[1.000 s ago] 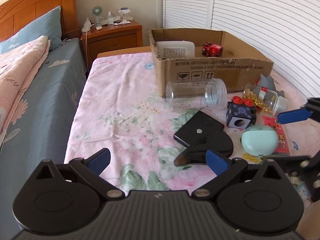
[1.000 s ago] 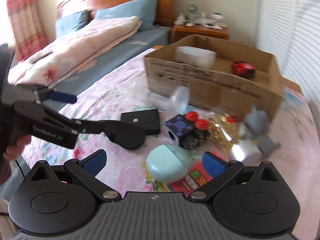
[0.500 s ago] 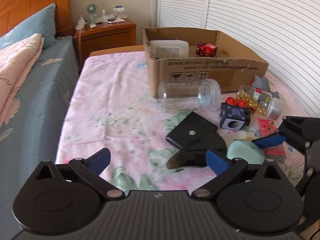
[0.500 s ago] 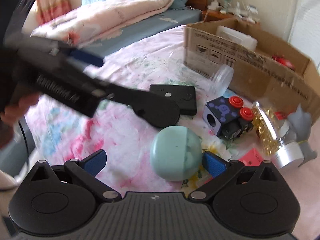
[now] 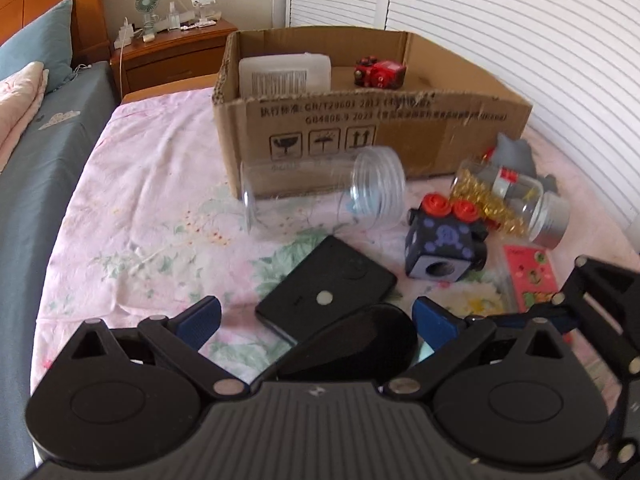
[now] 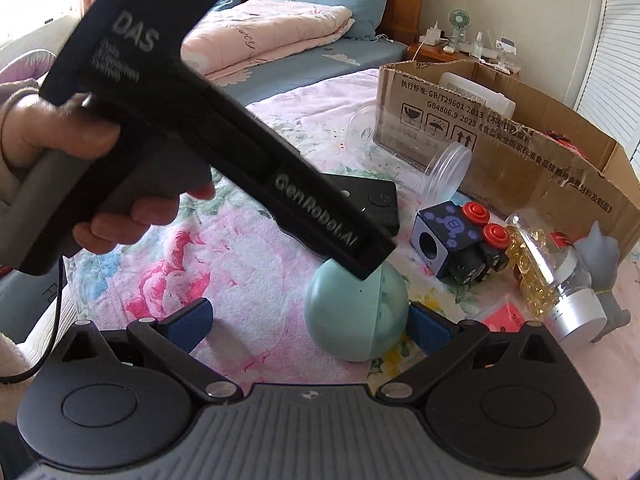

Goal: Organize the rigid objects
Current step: 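Grasp the black oval object with left tool while right tool approaches the mint-green egg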

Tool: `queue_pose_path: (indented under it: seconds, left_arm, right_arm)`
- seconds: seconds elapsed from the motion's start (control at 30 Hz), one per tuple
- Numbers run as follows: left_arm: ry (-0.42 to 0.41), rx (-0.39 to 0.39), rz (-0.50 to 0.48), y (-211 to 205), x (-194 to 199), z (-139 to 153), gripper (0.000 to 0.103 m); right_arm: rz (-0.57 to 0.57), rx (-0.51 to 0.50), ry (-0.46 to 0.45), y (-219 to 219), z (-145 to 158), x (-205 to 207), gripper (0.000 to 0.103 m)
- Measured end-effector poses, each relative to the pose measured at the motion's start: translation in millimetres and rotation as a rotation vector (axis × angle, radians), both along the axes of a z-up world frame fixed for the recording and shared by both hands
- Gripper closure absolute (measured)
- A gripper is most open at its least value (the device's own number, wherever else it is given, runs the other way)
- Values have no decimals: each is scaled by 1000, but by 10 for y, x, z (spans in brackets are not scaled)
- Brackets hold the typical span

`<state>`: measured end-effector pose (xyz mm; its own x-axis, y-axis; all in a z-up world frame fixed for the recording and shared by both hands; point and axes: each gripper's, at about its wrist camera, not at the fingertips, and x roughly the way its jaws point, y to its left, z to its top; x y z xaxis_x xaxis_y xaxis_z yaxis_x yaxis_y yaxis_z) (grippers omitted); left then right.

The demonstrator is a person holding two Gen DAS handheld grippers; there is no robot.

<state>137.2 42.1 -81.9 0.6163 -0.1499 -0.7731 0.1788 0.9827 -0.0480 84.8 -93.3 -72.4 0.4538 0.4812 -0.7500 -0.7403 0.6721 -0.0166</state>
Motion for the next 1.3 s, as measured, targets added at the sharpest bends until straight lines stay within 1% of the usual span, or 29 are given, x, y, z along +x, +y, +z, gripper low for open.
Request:
queue_pose_path:
  seconds: [0.07, 0.17, 0.3, 0.47, 0.5, 0.53, 0.63, 0.7, 0.83, 0.93, 1.07, 1.3]
  left_arm:
    - [9, 10, 1, 48, -47, -14, 2]
    - [-2, 38, -1, 151, -169, -26, 1]
    - [-3, 37, 5, 288, -319, -18, 2]
    - [-47, 77, 40, 361, -494, 15, 2]
    - [-43, 78, 45, 371, -513, 7, 2]
    - [-33, 73, 52, 383, -522, -9, 1]
    - [-24, 21, 110, 456, -538, -31, 1]
    - [-32, 28, 136, 459, -561, -38, 1]
    - [-39, 25, 155, 458, -603, -44, 1]
    - [7, 32, 196, 450, -593, -8, 1]
    - [-9, 28, 192, 445, -633, -31, 1]
    - [-38, 27, 110, 400, -578, -41, 1]
  right_arm:
    - [-1, 0, 0, -1, -1, 1, 0]
    - [1, 1, 2, -4, 1, 0, 0]
    - [-2, 5, -3, -12, 2, -14, 0]
    - [-9, 11, -9, -20, -7, -25, 0]
    - [-10, 12, -10, -21, -7, -26, 0]
    - [-10, 13, -11, -20, -8, -26, 0]
    - [-10, 16, -14, -22, -10, -25, 0]
    - [-9, 19, -17, -26, -12, -25, 0]
    - [-4, 23, -20, -32, -11, -30, 0]
    - [3, 24, -21, -36, -11, -25, 0]
    - [11, 31, -26, -42, -17, -21, 0]
    - [24, 32, -27, -40, -19, -5, 0]
